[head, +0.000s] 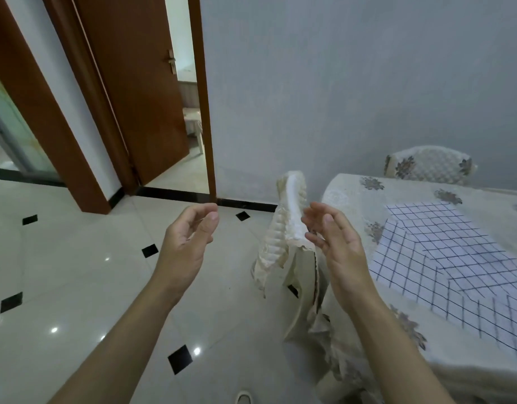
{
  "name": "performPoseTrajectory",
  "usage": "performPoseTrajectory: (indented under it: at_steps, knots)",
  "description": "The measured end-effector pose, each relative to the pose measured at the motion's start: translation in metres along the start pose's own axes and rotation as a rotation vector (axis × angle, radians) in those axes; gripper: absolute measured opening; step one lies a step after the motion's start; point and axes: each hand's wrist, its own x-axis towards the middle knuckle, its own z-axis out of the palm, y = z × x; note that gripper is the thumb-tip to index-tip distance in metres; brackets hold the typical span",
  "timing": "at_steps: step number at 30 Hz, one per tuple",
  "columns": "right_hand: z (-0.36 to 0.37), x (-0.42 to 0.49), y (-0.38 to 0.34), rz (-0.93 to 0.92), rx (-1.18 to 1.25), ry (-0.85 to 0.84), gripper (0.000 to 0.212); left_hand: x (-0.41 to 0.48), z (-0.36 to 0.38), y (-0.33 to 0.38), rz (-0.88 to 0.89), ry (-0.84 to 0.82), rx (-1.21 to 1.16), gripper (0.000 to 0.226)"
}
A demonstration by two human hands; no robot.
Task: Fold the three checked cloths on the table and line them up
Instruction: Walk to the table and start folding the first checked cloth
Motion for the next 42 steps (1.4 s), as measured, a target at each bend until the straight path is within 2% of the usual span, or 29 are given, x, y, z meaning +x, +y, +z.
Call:
performPoseTrajectory:
  at_steps: [4,7,11,15,18,23,30,33,38,42]
  knots:
    - [0.025,0.071,0.022,0.012,0.022,0.038,0.037,0.077,-0.005,-0.005,-0.039,-0.029,0.050,0.058]
    - [0.038,0.124,0.028,-0.009,0.039,0.072,0.039,0.142,-0.004,-0.006,0.000,-0.082,0.106,0.061]
    - [0.053,0.182,0.035,0.004,0.022,0.087,0.032,0.217,0.002,-0.020,0.024,-0.123,0.091,0.056]
    - [0.066,0.234,0.055,0.026,-0.018,0.131,0.039,0.285,0.006,-0.041,0.020,-0.175,0.061,0.050]
    - [0.078,0.276,0.073,0.042,-0.051,0.182,0.034,0.339,0.010,-0.057,0.020,-0.199,-0.002,0.053]
    - [0.106,0.347,0.089,0.008,-0.093,0.298,0.028,0.441,0.022,-0.075,0.061,-0.331,-0.095,0.050]
    - [0.138,0.442,0.098,-0.024,-0.155,0.431,0.036,0.576,0.042,-0.081,0.115,-0.512,-0.127,0.046]
    - [0.140,0.471,0.112,0.007,-0.169,0.489,0.035,0.620,0.060,-0.094,0.074,-0.559,-0.185,0.045]
    - [0.118,0.528,0.139,0.018,-0.166,0.633,0.034,0.684,0.116,-0.115,0.067,-0.704,-0.167,0.041]
    - [0.091,0.595,0.161,-0.012,-0.143,0.727,0.034,0.748,0.172,-0.125,0.091,-0.756,-0.148,0.038]
